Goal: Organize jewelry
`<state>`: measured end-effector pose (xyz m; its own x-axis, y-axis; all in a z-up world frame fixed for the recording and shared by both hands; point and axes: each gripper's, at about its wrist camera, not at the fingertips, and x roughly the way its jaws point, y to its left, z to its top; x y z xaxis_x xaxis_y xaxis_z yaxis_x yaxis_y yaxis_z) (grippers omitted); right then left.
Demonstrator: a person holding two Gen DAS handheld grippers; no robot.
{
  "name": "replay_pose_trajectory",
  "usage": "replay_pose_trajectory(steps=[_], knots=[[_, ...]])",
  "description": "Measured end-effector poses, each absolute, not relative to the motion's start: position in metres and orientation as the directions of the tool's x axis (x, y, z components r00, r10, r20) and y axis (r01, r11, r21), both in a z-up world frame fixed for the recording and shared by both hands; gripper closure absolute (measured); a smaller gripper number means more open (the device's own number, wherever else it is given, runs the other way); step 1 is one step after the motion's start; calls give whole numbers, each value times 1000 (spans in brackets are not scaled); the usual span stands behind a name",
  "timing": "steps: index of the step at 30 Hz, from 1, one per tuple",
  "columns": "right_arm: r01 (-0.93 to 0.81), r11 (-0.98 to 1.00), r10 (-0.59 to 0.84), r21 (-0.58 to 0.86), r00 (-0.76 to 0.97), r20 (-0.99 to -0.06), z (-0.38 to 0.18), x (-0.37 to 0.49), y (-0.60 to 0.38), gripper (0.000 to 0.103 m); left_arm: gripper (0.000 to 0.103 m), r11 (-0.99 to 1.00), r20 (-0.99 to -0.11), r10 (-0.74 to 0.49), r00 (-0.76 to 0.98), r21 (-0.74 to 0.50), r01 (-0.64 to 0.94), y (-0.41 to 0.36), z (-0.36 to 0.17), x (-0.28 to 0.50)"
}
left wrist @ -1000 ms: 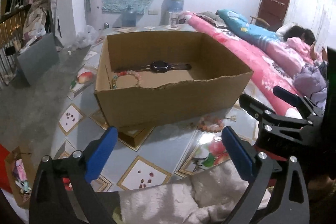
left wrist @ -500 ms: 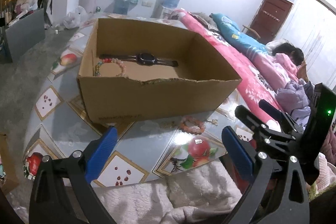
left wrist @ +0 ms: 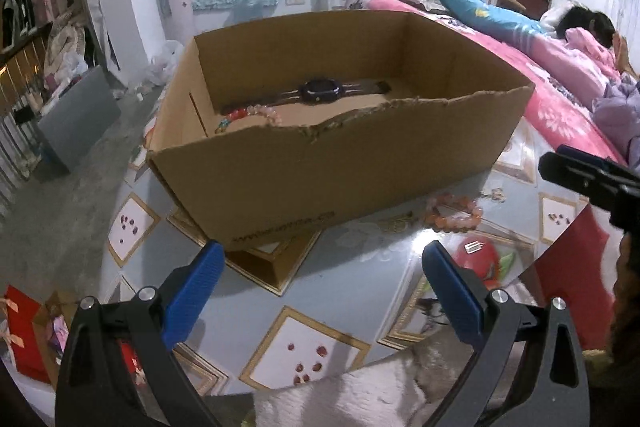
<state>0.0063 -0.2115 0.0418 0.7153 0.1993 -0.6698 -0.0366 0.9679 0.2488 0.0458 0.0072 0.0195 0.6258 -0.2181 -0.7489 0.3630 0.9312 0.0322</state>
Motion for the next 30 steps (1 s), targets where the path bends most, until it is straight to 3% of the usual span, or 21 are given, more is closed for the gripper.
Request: replay_pose_trajectory(steps=[6,10,16,21,28,30], knots=[[-119,957,277,265,648,-710,28,16,-198,52,24,906,-756,-240,609,52,420,1,9,48],[-215,949,313,228,605,-732,22,18,-175,59,33,887,-771,-280,571,20,462,-6,0,49],[-312,945,266,96,566,-780,14,23,-145,70,52,873,-796,-308,522,-17,488,-11,-11,55],[-373,928,218,-1,545,-810,8,34,-130,79,74,856,-802,-336,494,-42,515,-16,-17,60],[-408,912,191,-37,505,-842,2,41,-124,85,85,831,-802,-368,470,-57,553,-27,-21,62],[-414,909,185,-42,492,-851,-3,44,-125,92,86,828,-803,-374,465,-63,557,-29,-22,63]])
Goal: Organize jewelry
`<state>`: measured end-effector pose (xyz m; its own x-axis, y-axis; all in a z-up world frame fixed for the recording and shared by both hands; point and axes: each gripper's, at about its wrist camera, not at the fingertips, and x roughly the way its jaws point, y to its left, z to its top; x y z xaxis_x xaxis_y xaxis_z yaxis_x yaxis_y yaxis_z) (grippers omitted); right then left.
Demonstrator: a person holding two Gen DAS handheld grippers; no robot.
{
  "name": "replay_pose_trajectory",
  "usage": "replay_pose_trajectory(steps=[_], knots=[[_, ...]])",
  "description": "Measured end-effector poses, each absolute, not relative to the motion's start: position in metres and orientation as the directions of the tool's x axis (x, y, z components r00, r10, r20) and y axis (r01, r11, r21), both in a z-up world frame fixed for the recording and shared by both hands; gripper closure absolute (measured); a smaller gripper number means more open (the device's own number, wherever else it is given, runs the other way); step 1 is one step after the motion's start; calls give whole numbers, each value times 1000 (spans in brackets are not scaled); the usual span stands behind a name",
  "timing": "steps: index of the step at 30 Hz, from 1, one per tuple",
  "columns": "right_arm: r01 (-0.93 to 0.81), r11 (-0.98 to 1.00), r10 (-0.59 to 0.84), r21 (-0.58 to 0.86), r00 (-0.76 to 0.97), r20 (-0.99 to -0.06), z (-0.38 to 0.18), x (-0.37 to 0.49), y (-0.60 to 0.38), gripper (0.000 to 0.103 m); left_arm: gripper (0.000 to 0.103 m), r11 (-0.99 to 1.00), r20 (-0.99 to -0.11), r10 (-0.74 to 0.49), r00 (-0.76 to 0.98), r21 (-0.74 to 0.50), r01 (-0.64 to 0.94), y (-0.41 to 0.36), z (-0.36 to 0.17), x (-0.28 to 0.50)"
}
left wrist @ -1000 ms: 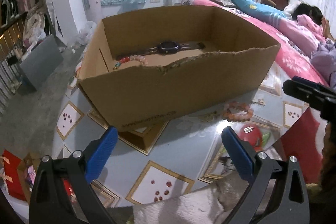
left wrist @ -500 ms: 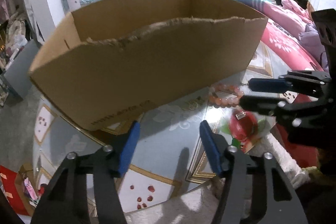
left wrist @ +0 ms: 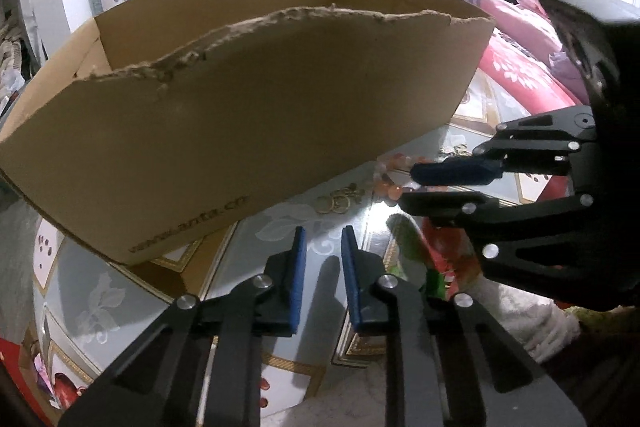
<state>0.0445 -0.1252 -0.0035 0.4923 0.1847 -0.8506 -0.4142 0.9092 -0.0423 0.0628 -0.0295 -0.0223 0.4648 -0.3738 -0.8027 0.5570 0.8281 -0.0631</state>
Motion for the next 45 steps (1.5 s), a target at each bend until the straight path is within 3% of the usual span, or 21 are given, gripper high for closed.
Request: replay_pose_trajectory(steps=[8,19,27,32,37,38,41,45], knots=[[-394,919,224,8,504,-834,9,45,-136,96,87,826,-798,-383,465,-70,560,-34,-22,65],[-248,949,305,192,585,-752,53,35,-216,96,87,830,-792,-384,475,-71,554,-36,-19,62],[-69,994,106,81,654,-749,62,30,-260,96,87,833,-797,-372,476,-61,550,-38,-18,60],[9,996,-73,-91,682,-728,46,39,-266,96,87,825,-802,-370,469,-52,562,-42,-17,56],[-51,995,-41,-90,602,-798,6,51,-254,96,87,803,-818,-383,430,-64,593,-51,-19,52],[-53,995,-37,-86,602,-798,5,51,-251,95,87,798,-818,-386,427,-64,599,-52,-19,52],[-48,997,-16,-59,629,-777,13,45,-251,71,87,771,-813,-411,411,-70,633,-58,-16,47],[-59,997,72,44,653,-754,27,34,-259,69,87,717,-816,-432,385,-52,695,-75,-16,40]])
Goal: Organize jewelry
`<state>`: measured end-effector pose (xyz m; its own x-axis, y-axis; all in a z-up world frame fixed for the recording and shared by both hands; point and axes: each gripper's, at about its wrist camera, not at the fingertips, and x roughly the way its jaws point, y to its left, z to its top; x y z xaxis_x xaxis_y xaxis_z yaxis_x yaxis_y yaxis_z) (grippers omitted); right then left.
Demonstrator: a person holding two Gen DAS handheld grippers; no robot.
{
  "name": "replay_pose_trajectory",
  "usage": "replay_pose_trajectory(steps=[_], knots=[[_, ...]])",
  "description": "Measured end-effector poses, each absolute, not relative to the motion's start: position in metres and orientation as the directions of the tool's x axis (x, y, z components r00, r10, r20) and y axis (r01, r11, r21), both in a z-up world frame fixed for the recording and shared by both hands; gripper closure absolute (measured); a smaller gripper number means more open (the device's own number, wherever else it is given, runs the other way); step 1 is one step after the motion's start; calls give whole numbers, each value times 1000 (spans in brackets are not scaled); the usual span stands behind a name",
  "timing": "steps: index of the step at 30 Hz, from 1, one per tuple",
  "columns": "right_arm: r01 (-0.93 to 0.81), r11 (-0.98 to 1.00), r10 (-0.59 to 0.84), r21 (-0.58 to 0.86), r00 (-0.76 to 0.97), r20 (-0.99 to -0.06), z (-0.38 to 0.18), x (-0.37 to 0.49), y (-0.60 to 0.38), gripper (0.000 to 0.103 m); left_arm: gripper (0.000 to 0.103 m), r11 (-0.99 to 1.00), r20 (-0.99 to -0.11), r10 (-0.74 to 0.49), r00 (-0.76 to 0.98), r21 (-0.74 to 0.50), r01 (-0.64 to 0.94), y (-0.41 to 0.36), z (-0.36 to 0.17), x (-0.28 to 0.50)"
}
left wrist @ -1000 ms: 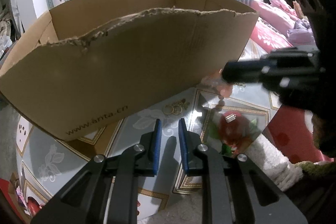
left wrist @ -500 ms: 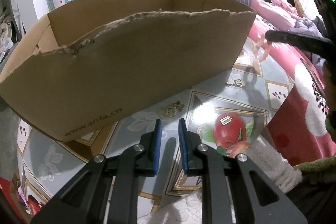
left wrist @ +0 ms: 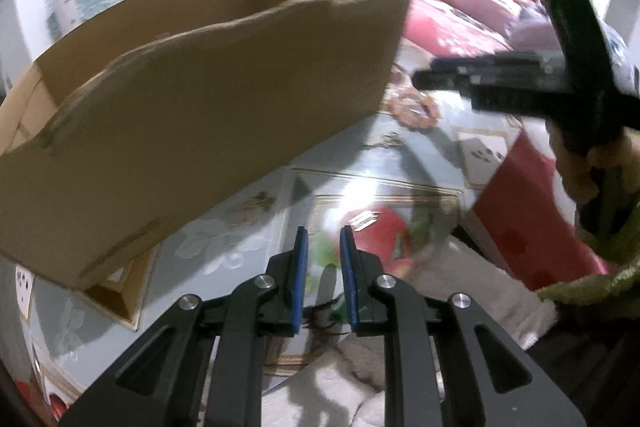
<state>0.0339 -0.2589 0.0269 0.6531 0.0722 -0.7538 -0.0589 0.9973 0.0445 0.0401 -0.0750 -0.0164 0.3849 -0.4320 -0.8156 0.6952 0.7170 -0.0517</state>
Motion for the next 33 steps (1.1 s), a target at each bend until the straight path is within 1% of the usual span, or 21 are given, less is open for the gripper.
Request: replay_pose_trajectory(steps=[2,4,6,10,13,16,19,23,25,27,31,32,33], knots=[[-97,988,156,122,644,-749,30,28,-259,69,87,694,-818,-428,383,-26,719,-82,-17,37],[-169,961,276,218,602,-749,28,24,-256,69,87,673,-825,-409,389,14,739,-91,-18,33],[-232,945,324,231,571,-754,25,19,-246,69,87,662,-830,-409,379,16,749,-92,-18,31],[-368,916,344,160,517,-784,15,13,-212,69,87,684,-844,-391,366,-1,729,-85,-21,34],[-460,882,349,101,496,-795,6,18,-189,72,87,716,-846,-379,375,-11,698,-79,-21,40],[-537,841,355,56,473,-807,-3,25,-172,77,87,748,-849,-370,378,-31,663,-67,-22,44],[-586,810,344,20,447,-826,-11,29,-162,87,87,770,-853,-361,376,-45,637,-62,-24,47],[-624,781,322,-33,447,-834,-15,35,-153,97,87,779,-851,-364,378,-56,624,-57,-24,49],[-619,785,324,-27,448,-833,-15,39,-154,98,87,779,-851,-366,378,-58,624,-54,-25,48],[-604,797,330,-8,446,-832,-14,43,-156,100,87,780,-850,-369,376,-62,623,-54,-26,49],[-562,825,354,53,441,-825,-15,44,-161,101,87,780,-848,-374,376,-69,622,-56,-26,49],[-553,830,360,68,441,-822,-15,45,-162,103,87,780,-847,-375,376,-70,622,-55,-27,49],[-543,836,366,81,441,-819,-15,44,-164,103,87,781,-847,-376,376,-71,620,-55,-27,49]])
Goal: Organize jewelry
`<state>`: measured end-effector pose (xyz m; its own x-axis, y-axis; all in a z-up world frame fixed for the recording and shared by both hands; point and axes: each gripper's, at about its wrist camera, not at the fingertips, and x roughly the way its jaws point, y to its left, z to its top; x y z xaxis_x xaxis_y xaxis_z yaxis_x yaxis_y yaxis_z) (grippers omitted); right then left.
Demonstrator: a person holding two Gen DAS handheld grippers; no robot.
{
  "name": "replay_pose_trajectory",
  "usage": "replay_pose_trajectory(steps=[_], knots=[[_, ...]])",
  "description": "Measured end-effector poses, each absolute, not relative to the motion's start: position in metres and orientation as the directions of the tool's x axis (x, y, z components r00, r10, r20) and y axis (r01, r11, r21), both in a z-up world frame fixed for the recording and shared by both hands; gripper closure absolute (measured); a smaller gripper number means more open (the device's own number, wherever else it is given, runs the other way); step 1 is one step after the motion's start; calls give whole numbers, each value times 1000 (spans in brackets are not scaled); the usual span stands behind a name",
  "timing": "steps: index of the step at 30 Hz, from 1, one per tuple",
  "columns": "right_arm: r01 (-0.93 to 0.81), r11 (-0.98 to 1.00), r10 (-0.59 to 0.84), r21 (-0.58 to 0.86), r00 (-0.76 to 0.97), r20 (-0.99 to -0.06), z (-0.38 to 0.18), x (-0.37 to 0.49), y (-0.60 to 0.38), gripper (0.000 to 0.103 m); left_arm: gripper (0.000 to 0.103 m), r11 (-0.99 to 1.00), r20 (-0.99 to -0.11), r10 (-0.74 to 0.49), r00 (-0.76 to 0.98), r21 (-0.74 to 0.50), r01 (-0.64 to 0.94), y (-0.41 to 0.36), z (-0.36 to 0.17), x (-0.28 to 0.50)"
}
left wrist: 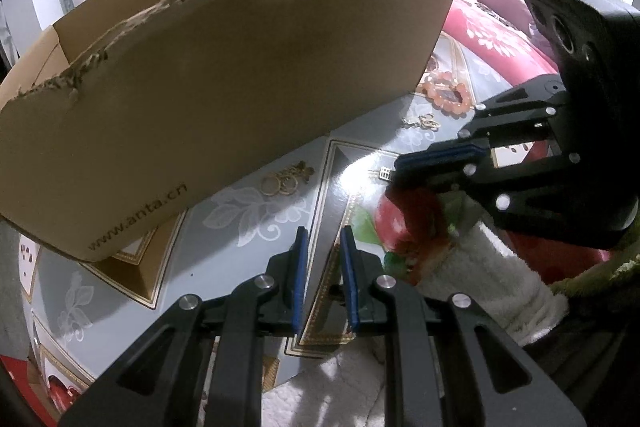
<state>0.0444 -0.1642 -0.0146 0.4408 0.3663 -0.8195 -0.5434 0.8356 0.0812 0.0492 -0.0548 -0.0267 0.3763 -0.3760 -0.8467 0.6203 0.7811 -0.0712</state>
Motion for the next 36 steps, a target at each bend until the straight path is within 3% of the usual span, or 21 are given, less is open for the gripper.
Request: replay_pose_trajectory(steps=[7,13,17,19,36], knots=[[-491,862,374,124,452,-810,-12,43,-175,103,87,786,-844,-378,381,-75,614,-52,-27,50],[-488,865,368,119,456,-810,-14,43,-167,92,87,788,-842,-378,386,-74,611,-51,-26,49],[-502,864,304,26,481,-822,-21,44,-150,92,87,791,-843,-374,386,-74,607,-51,-26,49],[-497,868,280,-1,491,-825,-21,44,-149,98,87,793,-842,-374,387,-75,604,-50,-26,50],[-412,903,339,123,507,-792,-4,43,-186,103,87,801,-837,-378,396,-81,593,-48,-23,51]])
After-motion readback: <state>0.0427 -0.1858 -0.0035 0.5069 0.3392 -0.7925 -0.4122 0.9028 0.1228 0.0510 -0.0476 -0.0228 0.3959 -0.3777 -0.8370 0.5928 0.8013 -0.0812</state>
